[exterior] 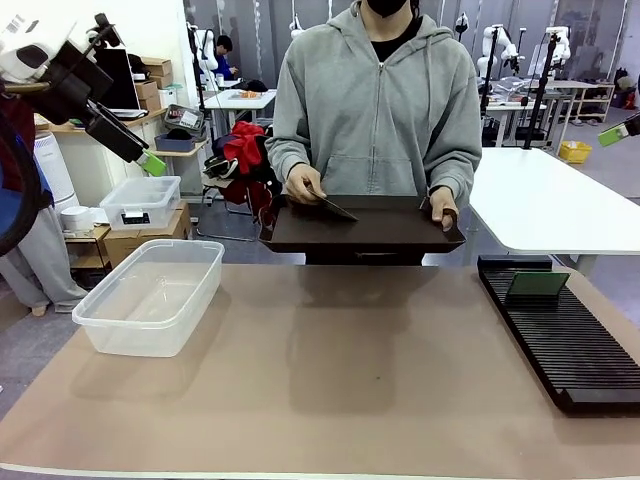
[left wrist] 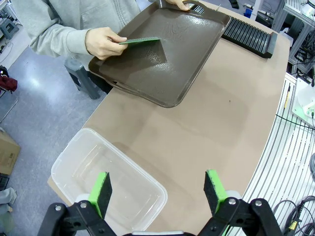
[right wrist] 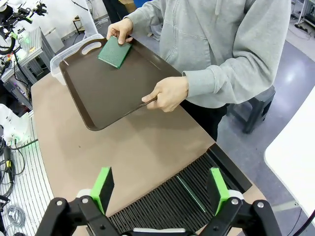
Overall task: Sort PCBs into racks and boxes based on the side picked up.
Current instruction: Pick up the Blank PCB handed by the Human.
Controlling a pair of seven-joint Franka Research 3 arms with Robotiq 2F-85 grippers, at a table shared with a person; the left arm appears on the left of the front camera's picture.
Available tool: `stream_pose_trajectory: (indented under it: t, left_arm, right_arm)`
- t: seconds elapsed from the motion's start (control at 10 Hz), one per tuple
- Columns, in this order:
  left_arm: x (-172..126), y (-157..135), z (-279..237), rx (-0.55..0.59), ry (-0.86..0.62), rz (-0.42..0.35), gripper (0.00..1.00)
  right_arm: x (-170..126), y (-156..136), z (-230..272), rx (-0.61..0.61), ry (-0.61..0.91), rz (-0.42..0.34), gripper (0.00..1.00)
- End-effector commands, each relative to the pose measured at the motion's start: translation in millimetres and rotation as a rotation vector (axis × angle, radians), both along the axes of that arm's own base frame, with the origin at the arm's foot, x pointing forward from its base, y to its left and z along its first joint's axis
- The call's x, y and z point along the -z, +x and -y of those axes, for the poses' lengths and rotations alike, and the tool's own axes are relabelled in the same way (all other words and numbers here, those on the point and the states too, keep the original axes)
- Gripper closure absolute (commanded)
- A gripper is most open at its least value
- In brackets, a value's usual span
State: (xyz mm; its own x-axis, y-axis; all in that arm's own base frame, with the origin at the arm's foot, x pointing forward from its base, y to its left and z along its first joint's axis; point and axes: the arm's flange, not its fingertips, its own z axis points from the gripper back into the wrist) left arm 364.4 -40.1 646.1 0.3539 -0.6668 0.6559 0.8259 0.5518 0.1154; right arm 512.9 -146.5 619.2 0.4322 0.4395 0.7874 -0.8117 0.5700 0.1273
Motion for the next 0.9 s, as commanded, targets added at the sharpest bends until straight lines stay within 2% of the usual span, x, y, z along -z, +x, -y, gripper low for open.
stream_pose_trajectory:
  t: [0.0,0.8]
  left_arm:
    - [1.6,0.0,-0.7,0.003,-0.004,-0.003,0.0]
    - [1.6,0.0,-0.7,0.003,-0.004,-0.003,0.0]
  right_arm:
    - [-0.3,0.2,-2.8,-0.006,0.014,0.0,0.0]
    - [-0.3,0.2,-2.8,-0.006,0.014,0.0,0.0]
